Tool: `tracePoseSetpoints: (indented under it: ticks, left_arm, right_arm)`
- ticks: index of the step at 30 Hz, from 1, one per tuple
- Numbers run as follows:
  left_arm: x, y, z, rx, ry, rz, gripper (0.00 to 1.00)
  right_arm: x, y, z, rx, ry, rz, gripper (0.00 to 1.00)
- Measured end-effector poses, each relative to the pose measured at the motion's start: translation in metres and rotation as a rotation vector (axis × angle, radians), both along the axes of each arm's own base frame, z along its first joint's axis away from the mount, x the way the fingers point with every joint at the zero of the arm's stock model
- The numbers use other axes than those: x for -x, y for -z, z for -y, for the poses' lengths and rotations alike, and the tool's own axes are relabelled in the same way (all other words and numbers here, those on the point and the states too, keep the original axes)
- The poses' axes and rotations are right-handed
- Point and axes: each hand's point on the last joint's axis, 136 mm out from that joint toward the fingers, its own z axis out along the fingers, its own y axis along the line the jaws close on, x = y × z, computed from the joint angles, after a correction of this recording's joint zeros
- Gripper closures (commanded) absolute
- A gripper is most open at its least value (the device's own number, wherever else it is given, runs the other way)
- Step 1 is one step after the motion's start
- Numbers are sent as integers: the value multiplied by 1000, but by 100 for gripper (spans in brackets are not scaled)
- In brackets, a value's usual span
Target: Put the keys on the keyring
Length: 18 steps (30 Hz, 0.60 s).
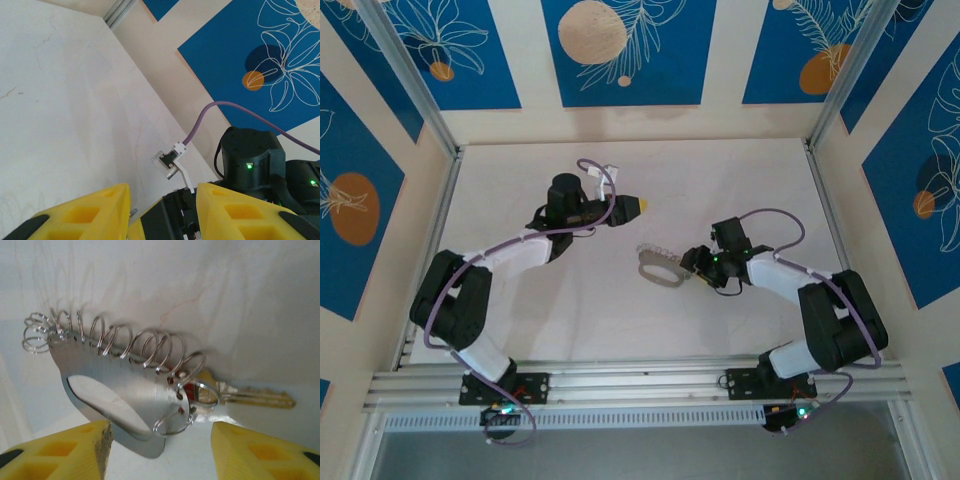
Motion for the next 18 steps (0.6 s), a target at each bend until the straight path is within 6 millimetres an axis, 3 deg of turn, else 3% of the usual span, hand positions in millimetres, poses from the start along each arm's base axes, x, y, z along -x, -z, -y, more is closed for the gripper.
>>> tracePoseSetpoints:
  ticks: [5, 13, 18]
  left_arm:
    - [0, 2, 0, -2, 0, -3, 61]
    - [0, 2, 0, 0, 0, -6, 61]
    - [0, 1, 1, 1, 0, -2, 61]
  right_arm:
    - [-11, 7, -1, 4, 5, -8, 60]
    - [-41, -5, -13, -18, -10, 45, 100]
    - [-54, -20, -20, -39, -37, 106, 98]
